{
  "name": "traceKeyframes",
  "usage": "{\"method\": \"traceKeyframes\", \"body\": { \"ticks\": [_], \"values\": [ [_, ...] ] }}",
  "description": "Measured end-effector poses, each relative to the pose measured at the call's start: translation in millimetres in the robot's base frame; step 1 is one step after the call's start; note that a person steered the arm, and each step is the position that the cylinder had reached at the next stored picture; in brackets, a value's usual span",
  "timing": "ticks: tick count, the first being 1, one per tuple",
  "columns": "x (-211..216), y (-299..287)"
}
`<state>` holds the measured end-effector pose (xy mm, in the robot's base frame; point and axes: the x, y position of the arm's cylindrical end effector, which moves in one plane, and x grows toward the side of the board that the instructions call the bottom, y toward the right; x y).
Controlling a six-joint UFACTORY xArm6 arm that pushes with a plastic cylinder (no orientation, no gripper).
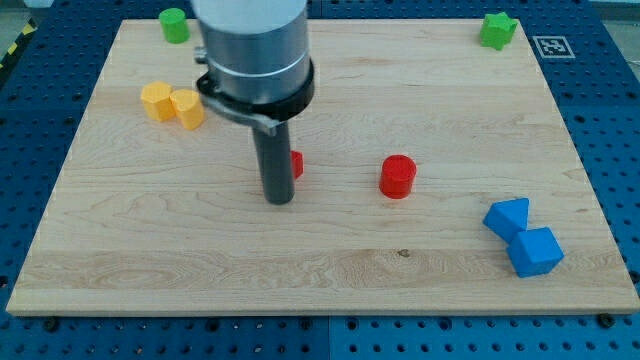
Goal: Place the red star diagonal to the red circle
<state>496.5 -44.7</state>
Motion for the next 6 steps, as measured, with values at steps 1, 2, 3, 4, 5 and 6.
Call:
{"method": "traceKeyframes", "body": {
  "ticks": [1, 2, 3, 4, 5, 6],
  "values": [
    [-29, 1],
    [-58, 0],
    [-85, 0],
    [-115, -3],
    [-144, -22],
    [-167, -47]
  ]
}}
